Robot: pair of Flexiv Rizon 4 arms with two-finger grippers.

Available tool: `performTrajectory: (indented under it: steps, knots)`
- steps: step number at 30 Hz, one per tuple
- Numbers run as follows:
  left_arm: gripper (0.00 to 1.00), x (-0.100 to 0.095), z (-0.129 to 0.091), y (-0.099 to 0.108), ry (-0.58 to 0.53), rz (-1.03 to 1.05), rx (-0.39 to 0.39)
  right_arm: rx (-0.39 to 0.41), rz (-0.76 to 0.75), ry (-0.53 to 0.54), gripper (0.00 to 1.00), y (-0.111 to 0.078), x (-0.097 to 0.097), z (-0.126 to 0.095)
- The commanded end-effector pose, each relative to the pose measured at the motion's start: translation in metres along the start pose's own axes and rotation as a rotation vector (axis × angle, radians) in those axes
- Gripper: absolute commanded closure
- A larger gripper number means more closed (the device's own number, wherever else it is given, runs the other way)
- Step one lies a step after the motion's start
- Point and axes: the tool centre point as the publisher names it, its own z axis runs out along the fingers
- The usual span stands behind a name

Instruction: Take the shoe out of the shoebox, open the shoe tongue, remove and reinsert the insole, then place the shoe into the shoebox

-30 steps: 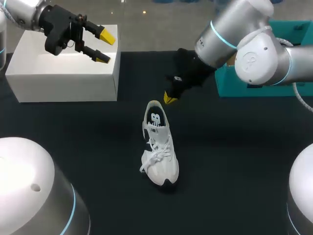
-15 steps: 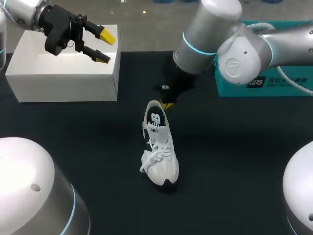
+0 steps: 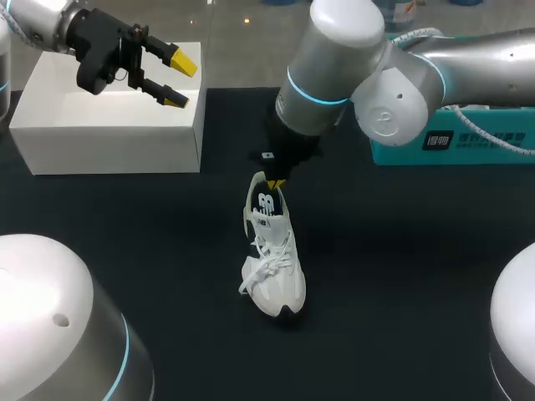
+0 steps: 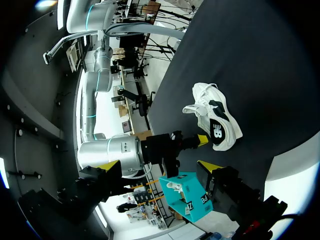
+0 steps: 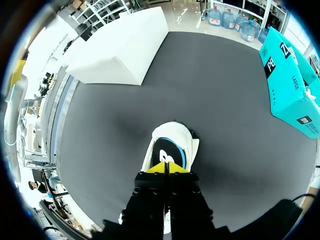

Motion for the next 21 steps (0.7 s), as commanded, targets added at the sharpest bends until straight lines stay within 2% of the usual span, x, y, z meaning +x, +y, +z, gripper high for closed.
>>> performTrajectory:
  steps: [1, 11, 21]
  knots:
    - [0.0, 0.0, -0.001, 0.001, 0.002, 0.001, 0.004, 0.026, -0.002, -0.017, 1.0, 0.002, 0.01, 0.018]
    - [0.0, 0.0, -0.001, 0.001, 0.002, 0.001, 0.004, 0.105, 0.009, -0.031, 1.0, -0.018, 0.021, 0.026]
    - [0.0, 0.0, -0.001, 0.001, 0.002, 0.001, 0.004, 0.148, 0.045, -0.032, 1.0, -0.035, 0.015, 0.041]
